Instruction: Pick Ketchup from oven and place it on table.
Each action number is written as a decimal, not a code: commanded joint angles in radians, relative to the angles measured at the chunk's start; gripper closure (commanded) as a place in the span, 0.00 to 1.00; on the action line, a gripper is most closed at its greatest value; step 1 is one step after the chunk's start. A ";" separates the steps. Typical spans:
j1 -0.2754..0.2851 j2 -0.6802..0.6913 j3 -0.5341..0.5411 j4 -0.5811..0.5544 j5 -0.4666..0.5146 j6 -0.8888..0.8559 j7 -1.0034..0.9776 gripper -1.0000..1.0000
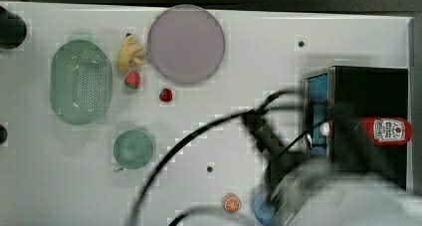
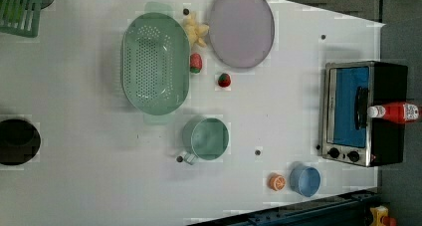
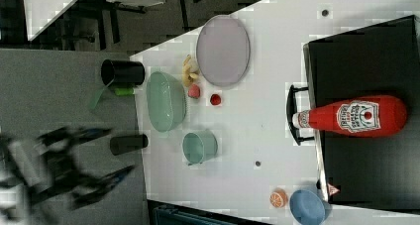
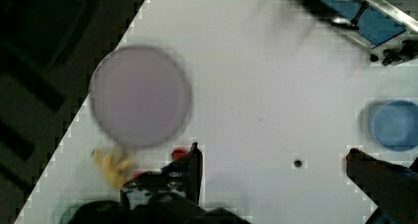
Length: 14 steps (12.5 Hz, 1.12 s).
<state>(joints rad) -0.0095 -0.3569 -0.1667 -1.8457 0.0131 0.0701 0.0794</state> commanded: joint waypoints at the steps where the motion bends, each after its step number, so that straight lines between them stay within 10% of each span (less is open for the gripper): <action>1: -0.039 0.178 -0.151 -0.042 -0.001 0.061 -0.024 0.00; 14: -0.088 0.592 -0.458 -0.028 0.030 0.504 -0.024 0.00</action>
<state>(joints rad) -0.0885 0.2686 -0.5991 -1.8975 0.0271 0.5498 0.0795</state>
